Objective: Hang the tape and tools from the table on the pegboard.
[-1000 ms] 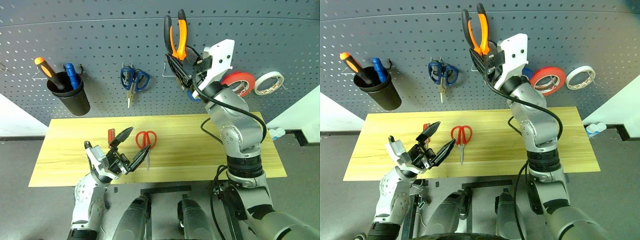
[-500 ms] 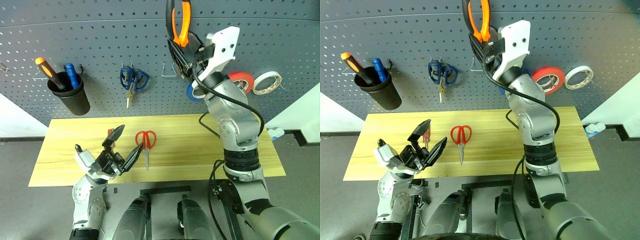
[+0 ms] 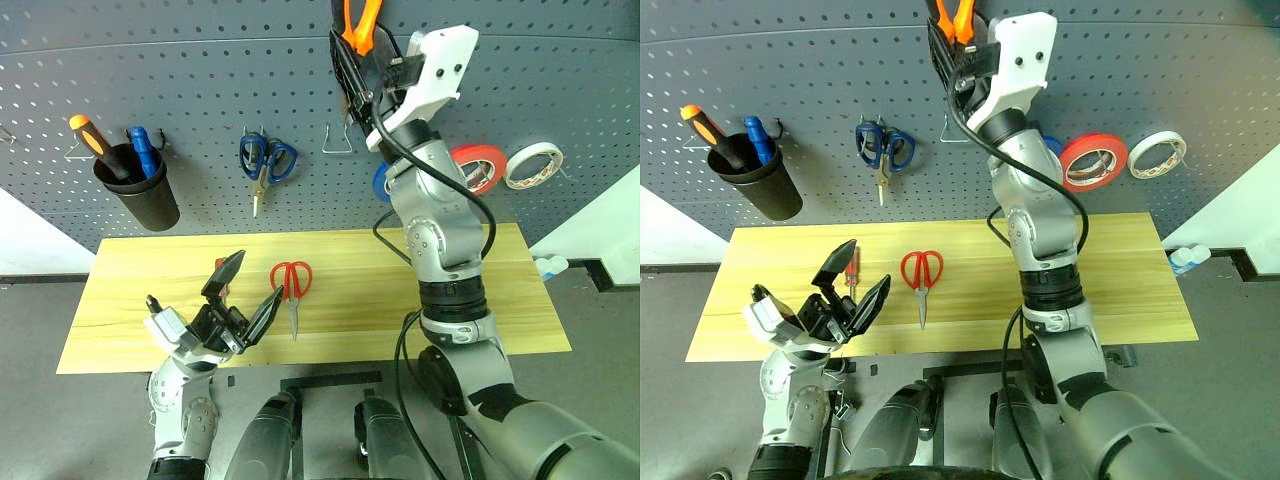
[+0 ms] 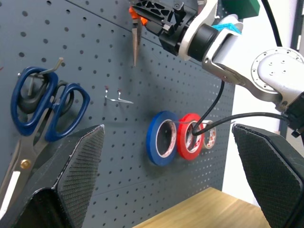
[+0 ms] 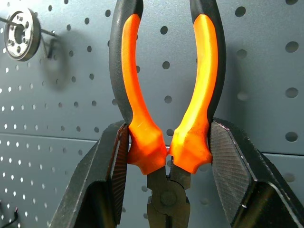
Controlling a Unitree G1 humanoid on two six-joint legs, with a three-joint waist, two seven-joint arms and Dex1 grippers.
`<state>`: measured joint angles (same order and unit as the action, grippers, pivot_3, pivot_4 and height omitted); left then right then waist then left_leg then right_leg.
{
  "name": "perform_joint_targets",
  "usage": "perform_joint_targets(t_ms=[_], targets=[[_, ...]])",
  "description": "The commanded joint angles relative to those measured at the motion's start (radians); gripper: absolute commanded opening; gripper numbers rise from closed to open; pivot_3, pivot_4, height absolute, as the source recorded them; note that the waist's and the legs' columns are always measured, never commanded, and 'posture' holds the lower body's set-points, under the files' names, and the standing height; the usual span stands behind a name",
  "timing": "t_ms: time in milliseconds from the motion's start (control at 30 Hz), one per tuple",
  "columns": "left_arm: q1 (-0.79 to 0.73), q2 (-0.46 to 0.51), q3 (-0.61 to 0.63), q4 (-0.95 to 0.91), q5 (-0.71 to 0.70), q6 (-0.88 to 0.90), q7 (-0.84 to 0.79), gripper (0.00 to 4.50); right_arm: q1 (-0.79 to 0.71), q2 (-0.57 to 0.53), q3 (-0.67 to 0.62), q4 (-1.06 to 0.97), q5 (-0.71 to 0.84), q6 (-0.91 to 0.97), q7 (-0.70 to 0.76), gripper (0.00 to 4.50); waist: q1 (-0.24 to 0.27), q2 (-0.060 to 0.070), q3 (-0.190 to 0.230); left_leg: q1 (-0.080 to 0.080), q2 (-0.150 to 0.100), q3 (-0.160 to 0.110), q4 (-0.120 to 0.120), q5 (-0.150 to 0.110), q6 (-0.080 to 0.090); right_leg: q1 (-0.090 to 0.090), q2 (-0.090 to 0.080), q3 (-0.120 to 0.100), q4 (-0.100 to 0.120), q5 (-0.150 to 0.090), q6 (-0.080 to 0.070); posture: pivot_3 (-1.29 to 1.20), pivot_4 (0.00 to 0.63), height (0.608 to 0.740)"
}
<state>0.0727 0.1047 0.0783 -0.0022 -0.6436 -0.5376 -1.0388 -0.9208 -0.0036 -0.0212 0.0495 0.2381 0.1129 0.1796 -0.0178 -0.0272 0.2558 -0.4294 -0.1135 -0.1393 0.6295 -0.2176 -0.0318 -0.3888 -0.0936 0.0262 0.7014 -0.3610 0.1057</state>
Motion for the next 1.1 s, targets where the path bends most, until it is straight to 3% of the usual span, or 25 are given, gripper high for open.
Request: perform_joint_targets(t_ms=[33,133,233,400,833,1100], targets=[[0.042,0.058,0.046,-0.095,-0.044,0.043,0.016,4.5,-0.036,0.025,-0.001,0.029,-0.02,-0.084,-0.014,2.14,-0.002,0.0,0.0,0.0,0.0,0.0,0.0,0.0,0.0,0.0,0.0,0.0,0.0,0.0,0.0,0.11,0.232,0.74],[0.079,0.134,0.085,-0.215,-0.105,0.14,0.064,4.5,-0.031,0.025,0.0,0.052,-0.031,-0.104,-0.012,2.14,0.002,0.0,0.0,0.0,0.001,0.0,0.0,0.0,0.0,-0.001,0.001,0.0,0.0,0.0,-0.001,0.13,0.233,0.74],[0.153,0.274,0.192,-0.363,-0.226,0.286,0.112,4.5,-0.024,0.007,-0.01,0.063,-0.034,-0.11,-0.005,2.14,0.004,0.0,0.0,0.0,0.002,0.0,-0.001,0.0,0.0,-0.001,0.001,0.0,0.0,0.0,-0.001,0.16,0.235,0.74],[0.202,0.442,0.366,-0.428,-0.369,0.436,0.125,4.5,-0.02,-0.019,-0.025,0.086,-0.029,-0.114,0.009,2.14,0.01,0.001,0.001,0.001,0.003,-0.001,-0.002,-0.001,0.001,-0.001,0.003,0.001,0.0,0.001,-0.002,0.2,0.245,0.74],[0.198,0.377,0.374,-0.401,-0.329,0.492,0.076,4.5,-0.04,-0.011,-0.042,0.149,-0.04,-0.143,-0.016,2.14,0.01,0.002,0.001,0.003,0.006,-0.001,-0.004,-0.001,0.001,0.0,0.005,0.001,-0.001,0.002,-0.005,0.2,0.249,0.74],[0.197,0.346,0.362,-0.389,-0.296,0.493,0.067,4.5,-0.083,0.039,-0.055,0.258,-0.068,-0.236,-0.103,2.14,0.009,0.002,0.001,0.003,0.006,-0.001,-0.004,0.0,0.001,-0.001,0.006,0.002,-0.001,0.003,-0.006,0.21,0.256,0.74]])
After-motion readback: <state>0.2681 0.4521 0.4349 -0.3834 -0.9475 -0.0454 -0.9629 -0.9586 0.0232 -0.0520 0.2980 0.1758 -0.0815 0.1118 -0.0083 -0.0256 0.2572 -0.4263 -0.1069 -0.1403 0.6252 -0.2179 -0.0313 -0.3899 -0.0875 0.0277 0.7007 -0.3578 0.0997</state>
